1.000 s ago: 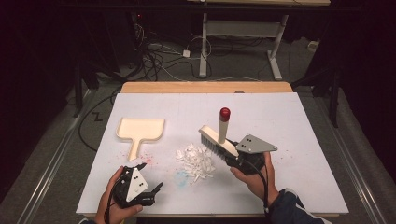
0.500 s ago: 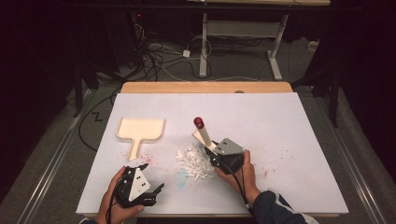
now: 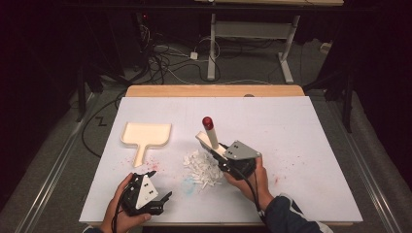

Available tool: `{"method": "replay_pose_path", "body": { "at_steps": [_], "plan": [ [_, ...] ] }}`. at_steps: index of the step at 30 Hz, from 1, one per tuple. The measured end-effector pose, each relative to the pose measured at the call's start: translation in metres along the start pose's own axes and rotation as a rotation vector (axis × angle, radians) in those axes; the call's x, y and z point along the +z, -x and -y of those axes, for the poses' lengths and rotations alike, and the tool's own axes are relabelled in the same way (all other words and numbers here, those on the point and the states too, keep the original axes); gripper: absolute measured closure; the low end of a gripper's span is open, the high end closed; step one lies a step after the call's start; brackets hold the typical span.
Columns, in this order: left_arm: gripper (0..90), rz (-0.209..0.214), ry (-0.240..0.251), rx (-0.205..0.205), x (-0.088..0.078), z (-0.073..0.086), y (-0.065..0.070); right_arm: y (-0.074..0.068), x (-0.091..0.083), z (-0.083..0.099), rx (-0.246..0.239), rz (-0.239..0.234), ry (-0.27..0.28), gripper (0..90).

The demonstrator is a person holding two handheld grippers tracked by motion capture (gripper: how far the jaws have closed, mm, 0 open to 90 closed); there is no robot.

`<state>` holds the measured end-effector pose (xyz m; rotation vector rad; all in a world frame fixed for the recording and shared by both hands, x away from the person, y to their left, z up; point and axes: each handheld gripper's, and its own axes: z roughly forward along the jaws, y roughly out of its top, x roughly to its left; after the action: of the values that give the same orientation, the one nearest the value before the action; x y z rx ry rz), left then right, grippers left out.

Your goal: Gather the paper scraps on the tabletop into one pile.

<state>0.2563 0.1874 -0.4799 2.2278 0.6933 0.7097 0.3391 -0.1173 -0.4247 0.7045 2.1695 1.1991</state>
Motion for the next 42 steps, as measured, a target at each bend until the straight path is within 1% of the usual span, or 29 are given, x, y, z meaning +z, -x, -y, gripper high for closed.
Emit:
{"method": "replay_pose_path", "body": {
  "at_steps": [1, 2, 3, 4, 7, 9, 11, 12, 14, 17, 20, 22, 24, 26, 27, 28, 29, 30, 32, 33, 35, 38, 40, 42],
  "plan": [
    [16.6, 0.000, 0.001, 0.000, 0.000, 0.000, 0.000, 0.003, -0.006, -0.001, 0.013, -0.007, 0.002, 67.9],
    [16.5, -0.001, 0.000, 0.002, 0.000, 0.000, 0.001, 0.007, -0.012, -0.001, 0.022, -0.029, 0.004, 68.0],
    [16.5, 0.000, -0.002, 0.005, 0.000, 0.000, 0.001, 0.011, -0.019, 0.000, 0.022, -0.041, 0.005, 68.0],
    [16.5, 0.000, -0.004, 0.007, 0.000, -0.001, 0.001, 0.014, -0.026, 0.001, 0.019, -0.056, 0.007, 67.9],
    [16.5, -0.001, -0.003, 0.010, 0.000, -0.001, 0.001, 0.020, -0.046, 0.005, -0.012, -0.105, -0.011, 67.9],
    [16.5, -0.001, -0.003, 0.012, 0.000, -0.001, 0.002, 0.023, -0.059, 0.008, -0.012, -0.136, -0.020, 68.0],
    [16.5, -0.002, -0.003, 0.014, -0.001, -0.001, 0.002, 0.026, -0.072, 0.012, -0.025, -0.142, -0.030, 68.0],
    [16.5, -0.003, -0.004, 0.016, -0.001, -0.001, 0.002, 0.026, -0.077, 0.015, -0.014, -0.144, -0.042, 68.0],
    [16.6, -0.003, -0.004, 0.018, -0.001, -0.002, 0.002, 0.028, -0.084, 0.022, -0.013, -0.138, -0.073, 68.0],
    [16.8, -0.012, 0.000, 0.021, -0.002, -0.002, 0.003, 0.028, -0.087, 0.033, 0.010, -0.140, -0.124, 68.0],
    [17.1, -0.014, 0.004, 0.019, -0.002, -0.003, 0.002, 0.024, -0.081, 0.042, 0.024, -0.160, -0.155, 68.0],
    [17.1, -0.013, 0.003, 0.020, -0.002, -0.003, 0.002, 0.017, -0.074, 0.044, 0.033, -0.183, -0.149, 68.0],
    [17.1, -0.010, -0.001, 0.022, -0.001, -0.003, 0.003, 0.010, -0.067, 0.041, 0.025, -0.198, -0.143, 68.0],
    [17.1, -0.008, -0.001, 0.023, -0.001, -0.002, 0.003, 0.003, -0.063, 0.038, 0.020, -0.231, -0.120, 68.0],
    [17.1, -0.009, -0.001, 0.022, -0.001, -0.002, 0.003, 0.000, -0.062, 0.036, 0.006, -0.244, -0.110, 68.0],
    [17.1, -0.010, 0.000, 0.020, -0.001, -0.002, 0.002, -0.004, -0.061, 0.033, -0.002, -0.246, -0.103, 68.0],
    [17.1, -0.010, 0.001, 0.019, -0.002, -0.002, 0.002, -0.007, -0.061, 0.031, -0.031, -0.239, -0.103, 68.0],
    [17.1, -0.010, 0.002, 0.018, -0.002, -0.002, 0.002, -0.008, -0.062, 0.030, -0.048, -0.230, -0.098, 67.9],
    [17.1, -0.011, 0.003, 0.018, -0.002, -0.002, 0.002, -0.007, -0.066, 0.029, -0.048, -0.219, -0.090, 68.0],
    [17.1, -0.012, 0.003, 0.018, -0.002, -0.002, 0.002, -0.005, -0.068, 0.028, -0.033, -0.219, -0.083, 68.0],
    [17.1, -0.012, 0.002, 0.019, -0.003, -0.002, 0.002, 0.000, -0.075, 0.027, -0.015, -0.219, -0.062, 67.9],
    [17.1, -0.014, 0.001, 0.019, -0.003, -0.002, 0.002, 0.009, -0.086, 0.024, -0.010, -0.206, -0.032, 67.9],
    [17.1, -0.014, 0.001, 0.019, -0.003, -0.002, 0.002, 0.013, -0.094, 0.023, 0.005, -0.220, -0.016, 67.9],
    [17.1, -0.015, 0.000, 0.018, -0.002, -0.002, 0.003, 0.014, -0.100, 0.023, 0.015, -0.235, -0.017, 67.9]
  ]
}}
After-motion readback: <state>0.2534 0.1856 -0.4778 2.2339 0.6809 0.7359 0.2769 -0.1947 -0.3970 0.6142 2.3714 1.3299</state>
